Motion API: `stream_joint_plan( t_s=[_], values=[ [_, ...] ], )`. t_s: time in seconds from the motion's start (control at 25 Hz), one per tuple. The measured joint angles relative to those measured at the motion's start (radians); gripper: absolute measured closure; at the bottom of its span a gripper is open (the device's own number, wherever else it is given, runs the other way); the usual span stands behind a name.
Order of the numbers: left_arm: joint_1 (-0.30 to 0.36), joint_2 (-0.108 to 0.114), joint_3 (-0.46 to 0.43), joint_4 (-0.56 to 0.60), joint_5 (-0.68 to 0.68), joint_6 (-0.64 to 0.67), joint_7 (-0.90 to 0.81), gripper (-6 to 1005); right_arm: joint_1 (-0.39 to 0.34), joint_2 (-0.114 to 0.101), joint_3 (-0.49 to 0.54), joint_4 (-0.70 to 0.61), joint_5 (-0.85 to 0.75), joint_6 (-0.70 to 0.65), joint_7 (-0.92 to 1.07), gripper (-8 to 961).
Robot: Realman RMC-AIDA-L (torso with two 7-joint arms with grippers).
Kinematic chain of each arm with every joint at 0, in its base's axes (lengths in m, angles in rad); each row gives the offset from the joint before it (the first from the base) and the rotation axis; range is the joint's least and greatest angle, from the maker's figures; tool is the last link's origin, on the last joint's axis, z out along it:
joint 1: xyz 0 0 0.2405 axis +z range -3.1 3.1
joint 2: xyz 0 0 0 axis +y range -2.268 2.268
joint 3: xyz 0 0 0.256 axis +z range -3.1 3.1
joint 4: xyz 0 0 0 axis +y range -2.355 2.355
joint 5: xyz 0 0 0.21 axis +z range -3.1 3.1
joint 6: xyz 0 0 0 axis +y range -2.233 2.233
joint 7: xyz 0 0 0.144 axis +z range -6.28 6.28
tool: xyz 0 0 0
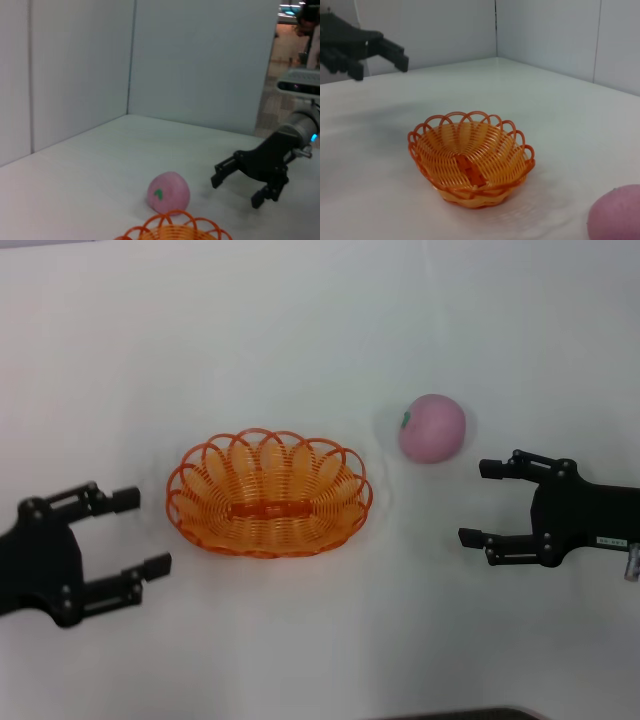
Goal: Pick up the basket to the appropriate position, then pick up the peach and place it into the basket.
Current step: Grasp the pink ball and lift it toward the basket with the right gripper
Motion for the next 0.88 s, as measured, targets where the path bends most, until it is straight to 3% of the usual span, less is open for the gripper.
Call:
stream_joint_plan(
  t_s=[0.6,0.88],
  values=[
    [-0.001,-0.001,0.034,-0.234,0.105,-0.118,0.126,254,0.004,0.000,0.001,0.000,0.000,0.000,-0.004,14],
    [0.003,-0.003,0.048,-0.282,0.110,-0.143,0.170,257,0.008,0.002,0.001,0.000,-0.001,0.004,-0.001,14]
  ],
)
